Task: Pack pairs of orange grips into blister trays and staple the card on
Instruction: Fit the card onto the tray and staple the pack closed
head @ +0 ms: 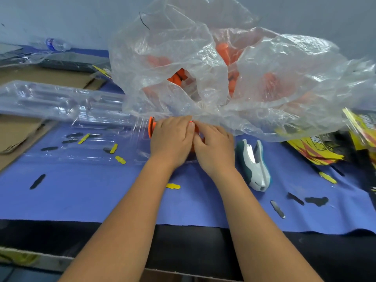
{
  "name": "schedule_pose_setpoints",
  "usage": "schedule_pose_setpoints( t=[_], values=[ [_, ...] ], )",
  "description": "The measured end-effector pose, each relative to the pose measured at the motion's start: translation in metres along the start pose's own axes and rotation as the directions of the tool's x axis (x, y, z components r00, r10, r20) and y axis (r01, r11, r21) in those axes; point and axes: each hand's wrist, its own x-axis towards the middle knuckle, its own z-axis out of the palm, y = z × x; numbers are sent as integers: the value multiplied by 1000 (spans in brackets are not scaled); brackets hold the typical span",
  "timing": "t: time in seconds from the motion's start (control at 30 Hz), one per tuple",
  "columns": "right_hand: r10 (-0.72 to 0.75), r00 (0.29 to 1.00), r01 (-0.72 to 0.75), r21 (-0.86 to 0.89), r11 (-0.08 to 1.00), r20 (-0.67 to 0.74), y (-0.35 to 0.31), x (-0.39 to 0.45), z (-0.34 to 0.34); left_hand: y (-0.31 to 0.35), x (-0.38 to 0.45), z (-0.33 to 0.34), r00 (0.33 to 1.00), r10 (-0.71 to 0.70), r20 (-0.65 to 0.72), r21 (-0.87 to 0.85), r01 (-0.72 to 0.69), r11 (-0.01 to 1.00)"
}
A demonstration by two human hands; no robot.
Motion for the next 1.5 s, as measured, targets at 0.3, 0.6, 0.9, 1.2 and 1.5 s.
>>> schedule_pose_setpoints(
  t=[0.3, 0.6, 0.9, 1.2, 1.5],
  values=[
    [-197, 801, 318, 122, 940, -565, 9, -20, -80, 7, 12, -4, 1000, 17, 4, 113, -17, 993],
    [395, 685, -516, -24, 856, -613, 137, -37, -134, 131, 6, -7, 964, 262, -40, -304, -261, 916],
    [649, 489, -820, -54, 569, -582, 155, -51, -145, 219, -31, 39, 906, 397, 150, -569, -249, 783],
    [515, 649, -736, -293, 610, -560, 148, -45, -143, 207, -46, 49, 915, 349, 202, -723, -100, 683],
    [276, 718, -444, -114, 889, -639, 123, -37, -133, 208, -38, 57, 834, 108, 541, -805, 476, 353]
  ],
)
